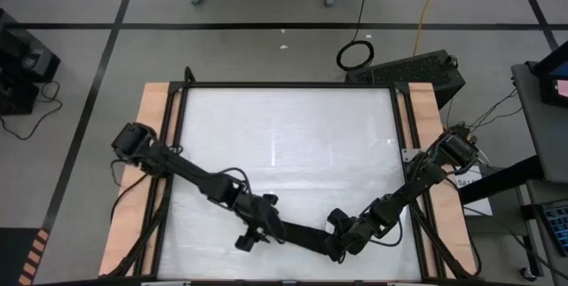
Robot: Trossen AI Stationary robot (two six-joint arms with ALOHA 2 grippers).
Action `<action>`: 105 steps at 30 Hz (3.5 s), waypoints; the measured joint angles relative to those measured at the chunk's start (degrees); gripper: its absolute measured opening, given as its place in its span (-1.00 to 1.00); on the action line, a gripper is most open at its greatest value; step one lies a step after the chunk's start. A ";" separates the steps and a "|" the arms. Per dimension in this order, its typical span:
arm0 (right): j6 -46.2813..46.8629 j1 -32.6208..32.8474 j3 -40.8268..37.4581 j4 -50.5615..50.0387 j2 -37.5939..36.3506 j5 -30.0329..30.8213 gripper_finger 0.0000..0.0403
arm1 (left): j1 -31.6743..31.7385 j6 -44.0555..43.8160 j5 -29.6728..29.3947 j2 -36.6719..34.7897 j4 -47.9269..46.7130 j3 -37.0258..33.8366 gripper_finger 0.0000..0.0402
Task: Roll towel
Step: Roll the black towel
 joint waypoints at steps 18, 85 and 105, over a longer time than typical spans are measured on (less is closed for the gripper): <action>-2.51 0.00 -0.02 0.21 0.04 0.17 -0.79 | 0.81 -0.31 -3.68 9.39 -0.12 -0.02 0.02; -60.75 0.95 1.76 7.11 5.10 14.04 -0.15 | 4.56 -1.50 2.43 10.65 -3.77 0.02 0.02; -48.98 -1.62 1.77 3.16 5.31 12.44 -0.15 | 11.23 -1.84 -1.59 5.01 -9.52 -0.26 0.02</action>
